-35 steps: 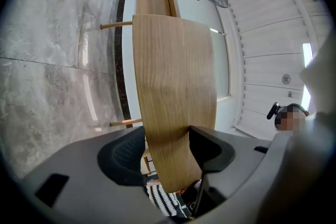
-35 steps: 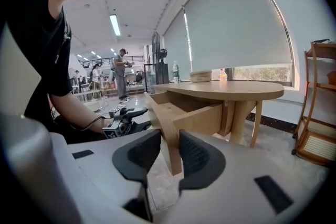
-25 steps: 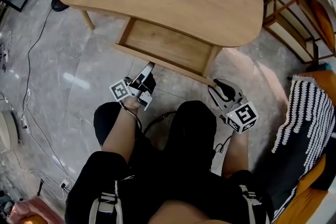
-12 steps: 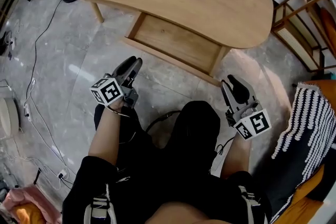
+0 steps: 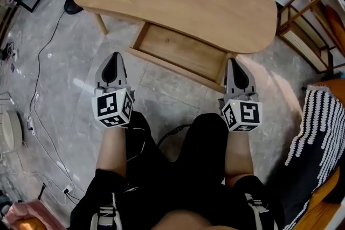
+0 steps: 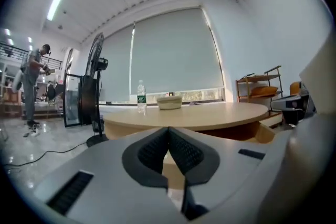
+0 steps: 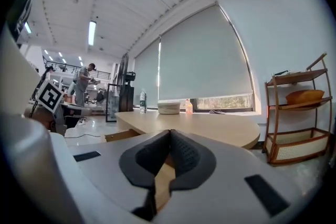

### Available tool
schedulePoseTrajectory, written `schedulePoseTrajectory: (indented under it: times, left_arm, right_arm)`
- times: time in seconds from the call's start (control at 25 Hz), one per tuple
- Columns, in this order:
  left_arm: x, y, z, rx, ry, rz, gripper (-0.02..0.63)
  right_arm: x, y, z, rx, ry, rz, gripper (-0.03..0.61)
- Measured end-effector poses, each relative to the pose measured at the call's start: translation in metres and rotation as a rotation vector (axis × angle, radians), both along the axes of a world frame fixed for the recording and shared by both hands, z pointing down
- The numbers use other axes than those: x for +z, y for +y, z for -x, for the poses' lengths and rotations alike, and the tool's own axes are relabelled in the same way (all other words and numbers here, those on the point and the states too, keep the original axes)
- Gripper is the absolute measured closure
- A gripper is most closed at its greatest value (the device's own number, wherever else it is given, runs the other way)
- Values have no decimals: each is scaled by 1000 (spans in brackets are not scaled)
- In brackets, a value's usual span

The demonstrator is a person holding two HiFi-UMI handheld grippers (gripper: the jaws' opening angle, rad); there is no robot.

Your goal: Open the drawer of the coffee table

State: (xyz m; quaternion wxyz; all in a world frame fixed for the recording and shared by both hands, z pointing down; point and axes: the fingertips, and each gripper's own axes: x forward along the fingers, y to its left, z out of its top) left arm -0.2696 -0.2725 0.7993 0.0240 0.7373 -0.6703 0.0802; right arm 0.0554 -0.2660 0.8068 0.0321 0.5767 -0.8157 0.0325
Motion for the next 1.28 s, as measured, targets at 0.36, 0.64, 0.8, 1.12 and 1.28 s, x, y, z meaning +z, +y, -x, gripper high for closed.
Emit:
schedulePoseTrajectory:
  times: [0.36, 0.64, 0.8, 1.12, 1.28]
  left_arm:
    - [-123, -4, -34, 90, 84, 53, 592]
    - [-397, -3, -28, 84, 105, 107, 593]
    - [-559, 23, -36, 69, 17, 77, 594]
    - [-737, 60, -30, -6, -30, -21, 592]
    - [-760, 82, -16, -43, 16, -29, 592]
  right_arm:
    - [-127, -12, 28, 34, -6, -10, 565]
    - [-406, -31, 45, 2, -4, 17, 565]
    - [-569, -12, 46, -36, 11, -33, 565]
    - [-743, 18, 45, -46, -42, -159, 565]
    - [-760, 32, 61, -85, -43, -153, 565]
